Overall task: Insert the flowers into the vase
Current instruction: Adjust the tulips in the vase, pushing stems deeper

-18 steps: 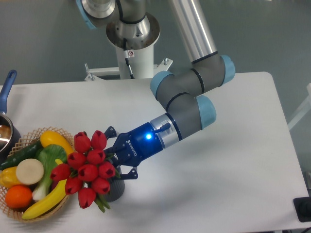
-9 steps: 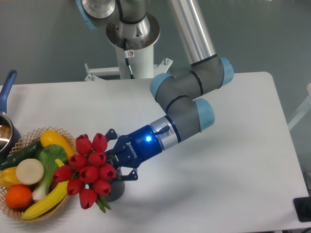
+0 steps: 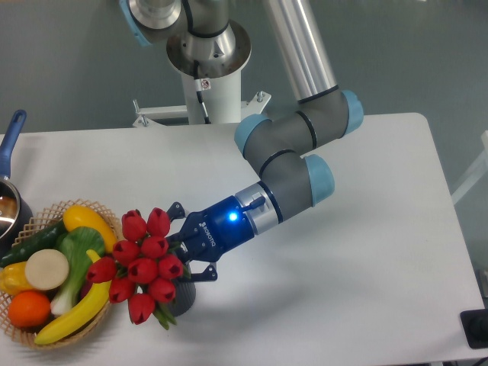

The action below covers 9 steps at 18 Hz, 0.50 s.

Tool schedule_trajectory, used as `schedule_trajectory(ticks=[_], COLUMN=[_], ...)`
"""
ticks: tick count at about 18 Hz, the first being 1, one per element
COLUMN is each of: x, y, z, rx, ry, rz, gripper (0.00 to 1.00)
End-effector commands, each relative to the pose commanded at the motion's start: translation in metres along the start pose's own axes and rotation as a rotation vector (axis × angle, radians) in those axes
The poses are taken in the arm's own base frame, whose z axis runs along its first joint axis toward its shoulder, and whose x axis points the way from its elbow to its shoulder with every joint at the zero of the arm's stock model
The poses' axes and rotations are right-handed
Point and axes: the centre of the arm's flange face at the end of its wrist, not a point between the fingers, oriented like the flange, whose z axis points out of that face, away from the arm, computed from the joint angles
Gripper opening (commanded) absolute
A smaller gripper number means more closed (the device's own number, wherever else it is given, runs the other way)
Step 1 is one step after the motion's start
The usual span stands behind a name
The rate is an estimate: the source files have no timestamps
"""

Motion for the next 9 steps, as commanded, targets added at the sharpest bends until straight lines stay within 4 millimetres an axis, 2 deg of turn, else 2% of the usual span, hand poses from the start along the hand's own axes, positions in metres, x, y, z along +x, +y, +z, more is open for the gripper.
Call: schedule_trajectory(ticks=[9], x=[-0.004], y=[0.011], z=[0.0], rx=[-0.01], ry=[-0.004], rz=[0.0], gripper=[0.37])
